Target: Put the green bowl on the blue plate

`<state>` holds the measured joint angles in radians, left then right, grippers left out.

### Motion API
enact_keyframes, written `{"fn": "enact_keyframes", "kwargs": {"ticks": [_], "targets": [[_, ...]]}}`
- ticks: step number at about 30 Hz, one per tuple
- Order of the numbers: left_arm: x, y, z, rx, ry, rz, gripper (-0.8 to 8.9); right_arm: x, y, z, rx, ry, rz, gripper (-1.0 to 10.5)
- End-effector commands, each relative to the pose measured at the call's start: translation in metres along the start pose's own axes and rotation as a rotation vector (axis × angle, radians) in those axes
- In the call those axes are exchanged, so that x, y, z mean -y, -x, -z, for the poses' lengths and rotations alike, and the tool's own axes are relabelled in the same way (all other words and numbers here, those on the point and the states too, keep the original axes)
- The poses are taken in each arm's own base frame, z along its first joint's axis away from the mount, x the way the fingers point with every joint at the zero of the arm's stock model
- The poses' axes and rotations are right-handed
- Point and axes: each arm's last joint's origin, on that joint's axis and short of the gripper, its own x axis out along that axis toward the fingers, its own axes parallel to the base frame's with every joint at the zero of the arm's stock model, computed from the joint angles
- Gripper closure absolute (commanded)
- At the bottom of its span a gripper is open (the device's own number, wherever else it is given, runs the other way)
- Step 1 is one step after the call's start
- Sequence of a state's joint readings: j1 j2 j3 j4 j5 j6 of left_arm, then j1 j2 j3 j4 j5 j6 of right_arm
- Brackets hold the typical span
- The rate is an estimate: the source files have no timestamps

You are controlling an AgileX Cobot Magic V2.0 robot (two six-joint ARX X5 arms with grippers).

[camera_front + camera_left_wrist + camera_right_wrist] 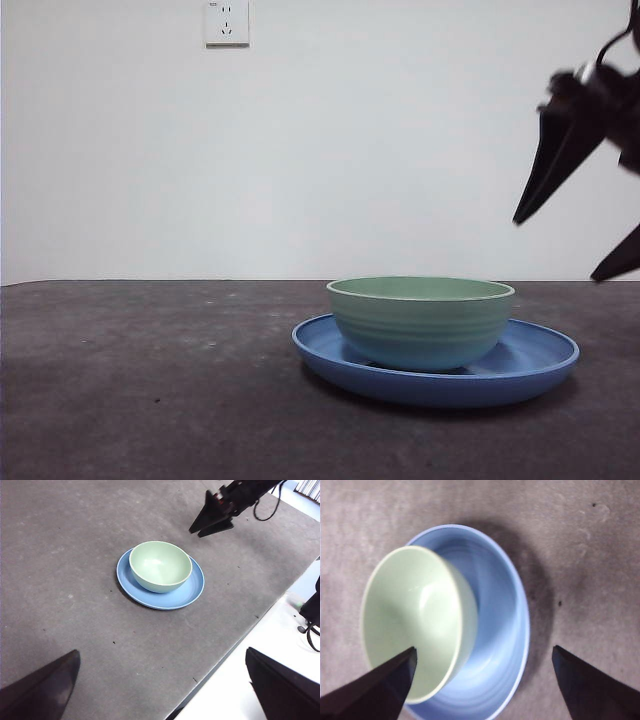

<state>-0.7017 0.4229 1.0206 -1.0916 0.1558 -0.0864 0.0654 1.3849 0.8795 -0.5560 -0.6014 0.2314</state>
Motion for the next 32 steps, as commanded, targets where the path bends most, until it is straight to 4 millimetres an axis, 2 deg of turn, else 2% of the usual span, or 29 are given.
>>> {"fn": "enact_keyframes", "kwargs": {"ticks": [1, 3, 11, 23, 32], "targets": [[0.001, 0.001, -0.003, 0.018, -0.024, 0.009, 2.83, 0.005, -0.012, -0.007, -0.011, 0.011, 0.001, 5.3], [0.001, 0.001, -0.003, 0.018, -0.024, 0.009, 2.83, 0.01, -0.019, -0.009, -0.026, 0.001, 0.005, 5.3], [0.001, 0.001, -0.003, 0.017, -0.024, 0.009, 2.83, 0.024, -0.039, -0.01, -0.072, -0.016, 0.015, 6.9], [0.001, 0.001, -0.003, 0.017, -0.024, 0.009, 2.83, 0.03, -0.049, -0.011, -0.084, -0.022, 0.016, 7.0], [0.001, 0.001, -0.003, 0.017, -0.024, 0.009, 2.83, 0.039, -0.065, -0.01, -0.122, -0.009, 0.008, 7.0]]}}
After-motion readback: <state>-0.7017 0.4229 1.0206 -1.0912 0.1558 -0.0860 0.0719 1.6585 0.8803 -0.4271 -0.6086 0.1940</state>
